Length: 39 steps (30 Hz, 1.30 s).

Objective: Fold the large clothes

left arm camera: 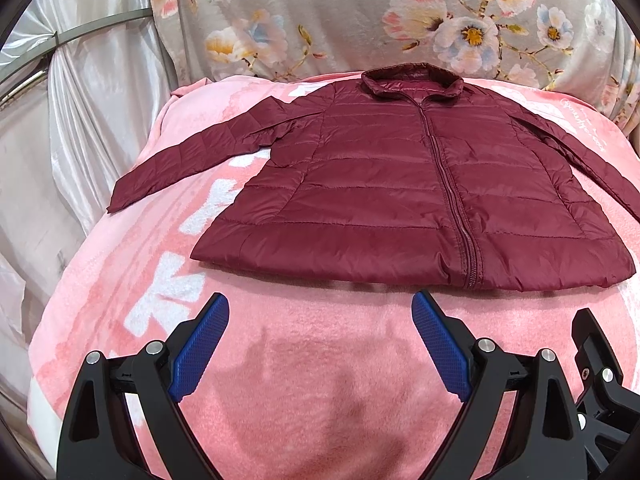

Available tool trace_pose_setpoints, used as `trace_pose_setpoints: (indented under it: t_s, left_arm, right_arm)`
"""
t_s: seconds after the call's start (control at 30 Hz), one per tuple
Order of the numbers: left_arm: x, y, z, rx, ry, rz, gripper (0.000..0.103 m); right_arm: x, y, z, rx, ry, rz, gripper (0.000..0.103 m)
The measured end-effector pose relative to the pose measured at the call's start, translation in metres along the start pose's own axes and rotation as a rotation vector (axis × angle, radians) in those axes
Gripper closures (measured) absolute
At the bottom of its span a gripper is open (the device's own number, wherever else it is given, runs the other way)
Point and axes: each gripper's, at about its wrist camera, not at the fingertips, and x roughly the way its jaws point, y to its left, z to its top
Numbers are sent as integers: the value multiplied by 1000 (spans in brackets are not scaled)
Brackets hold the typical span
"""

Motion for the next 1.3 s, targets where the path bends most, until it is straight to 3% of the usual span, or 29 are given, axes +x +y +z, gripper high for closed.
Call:
trace_pose_setpoints:
  t_s: [1.3]
  left_arm:
    - [1, -1, -2, 2, -1, 1, 13]
  right_arm:
    - [0, 6, -1, -3, 2, -6, 5]
